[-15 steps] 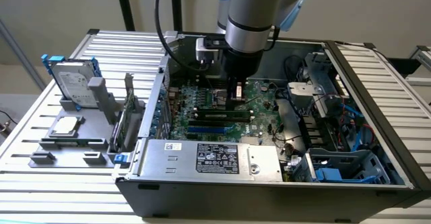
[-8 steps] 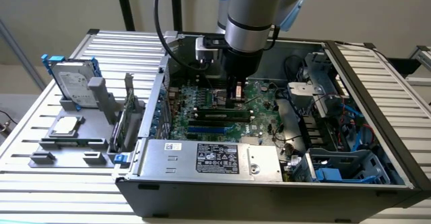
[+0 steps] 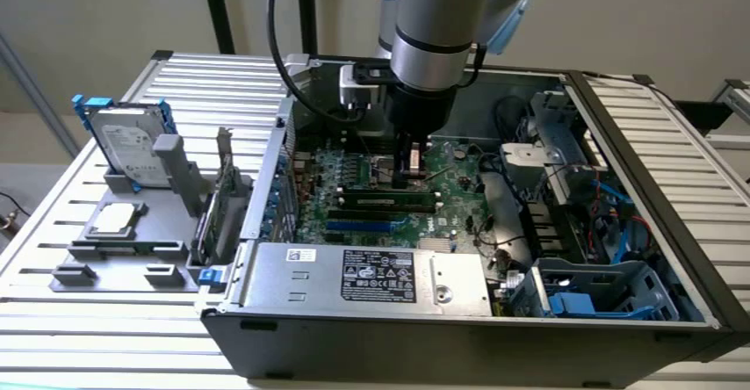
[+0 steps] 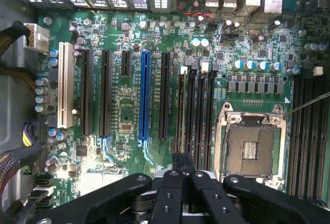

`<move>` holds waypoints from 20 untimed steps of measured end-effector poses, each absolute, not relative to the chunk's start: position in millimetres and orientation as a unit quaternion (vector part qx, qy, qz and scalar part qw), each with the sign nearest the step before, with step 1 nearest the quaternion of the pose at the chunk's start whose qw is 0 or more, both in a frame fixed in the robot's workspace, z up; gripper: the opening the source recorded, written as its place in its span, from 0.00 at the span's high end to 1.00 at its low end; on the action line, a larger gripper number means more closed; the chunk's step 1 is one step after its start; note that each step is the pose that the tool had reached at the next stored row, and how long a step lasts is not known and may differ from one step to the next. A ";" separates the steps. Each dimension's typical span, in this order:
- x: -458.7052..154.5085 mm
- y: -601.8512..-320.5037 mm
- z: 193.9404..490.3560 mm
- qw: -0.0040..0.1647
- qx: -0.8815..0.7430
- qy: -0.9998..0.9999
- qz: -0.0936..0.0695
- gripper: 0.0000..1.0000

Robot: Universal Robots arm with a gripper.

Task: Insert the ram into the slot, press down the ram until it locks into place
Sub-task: 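Press down the ram until it locks into place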

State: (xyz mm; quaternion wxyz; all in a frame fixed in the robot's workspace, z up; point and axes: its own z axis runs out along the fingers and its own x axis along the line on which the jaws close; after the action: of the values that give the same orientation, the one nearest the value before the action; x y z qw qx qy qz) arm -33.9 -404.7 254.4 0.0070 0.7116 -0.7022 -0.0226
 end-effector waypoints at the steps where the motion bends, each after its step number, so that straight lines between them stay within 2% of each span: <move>1: -34.8 -404.7 254.2 0.007 0.712 -0.702 -0.023 0.90; 20: -40.9 -398.9 236.3 0.001 0.714 -0.700 -0.017 0.90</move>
State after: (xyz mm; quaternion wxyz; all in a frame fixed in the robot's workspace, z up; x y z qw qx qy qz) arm -40.9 -398.9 236.3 0.0010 0.7142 -0.6997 -0.0167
